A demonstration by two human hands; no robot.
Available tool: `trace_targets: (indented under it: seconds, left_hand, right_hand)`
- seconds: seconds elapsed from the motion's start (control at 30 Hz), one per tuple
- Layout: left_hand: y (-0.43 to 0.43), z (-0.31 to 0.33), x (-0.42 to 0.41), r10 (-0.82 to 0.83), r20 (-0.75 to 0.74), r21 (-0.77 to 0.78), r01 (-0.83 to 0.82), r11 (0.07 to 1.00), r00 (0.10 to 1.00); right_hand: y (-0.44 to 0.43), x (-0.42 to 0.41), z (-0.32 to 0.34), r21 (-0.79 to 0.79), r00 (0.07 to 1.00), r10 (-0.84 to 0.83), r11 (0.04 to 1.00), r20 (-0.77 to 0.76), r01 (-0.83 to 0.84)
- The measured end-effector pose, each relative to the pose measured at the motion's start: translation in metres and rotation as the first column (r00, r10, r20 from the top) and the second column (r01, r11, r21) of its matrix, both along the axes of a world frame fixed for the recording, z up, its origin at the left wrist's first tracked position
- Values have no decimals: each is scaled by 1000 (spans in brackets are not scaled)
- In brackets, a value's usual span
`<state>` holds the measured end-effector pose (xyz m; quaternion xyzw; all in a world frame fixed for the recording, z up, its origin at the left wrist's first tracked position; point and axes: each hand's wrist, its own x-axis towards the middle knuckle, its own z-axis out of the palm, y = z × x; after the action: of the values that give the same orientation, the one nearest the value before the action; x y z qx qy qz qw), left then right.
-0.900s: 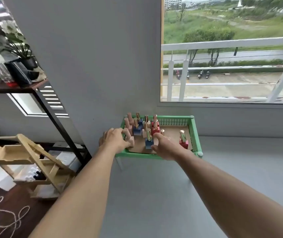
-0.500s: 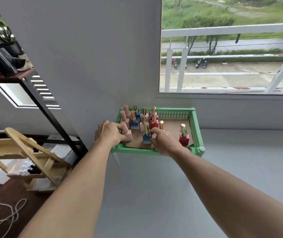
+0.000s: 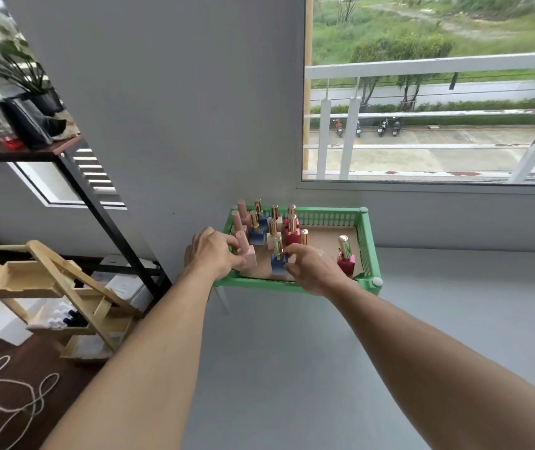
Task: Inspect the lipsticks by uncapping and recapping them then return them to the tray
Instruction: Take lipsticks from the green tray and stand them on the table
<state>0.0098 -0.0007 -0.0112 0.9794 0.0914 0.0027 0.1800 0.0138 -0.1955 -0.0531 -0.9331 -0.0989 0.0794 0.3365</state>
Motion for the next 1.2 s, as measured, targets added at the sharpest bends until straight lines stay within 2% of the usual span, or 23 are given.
trace_targets:
  seconds: [0.4,0.5,0.67,0.8,0.93,1.2]
  left_hand:
    - [-36,47,-47,-14,85,14,13,1000,996]
    - [-56,58,-61,-34,107,-11,35,999,994]
    - [-103,68,-75,-89,79,-142,99,985,993]
    - [-154,66,-85,-118,54,-152,125,980,992]
    - [-203,56,-97,-208,39,-265,211,941,977]
    - [-264,-3,-123,-302,-45,-314,274,909,952]
  right_hand:
    - [-41,-38,41,4,994,-24,1000,104,24]
    - [-65,-51,52,26,993,-43,999,114,40]
    - [-122,-73,70,76,990,-98,993,98,91]
    - [-176,-93,73,67,983,-161,986,87,155]
    - [-226,-116,65,31,974,-221,975,47,219]
    - [-300,-165,14,11,953,-294,955,-74,295]
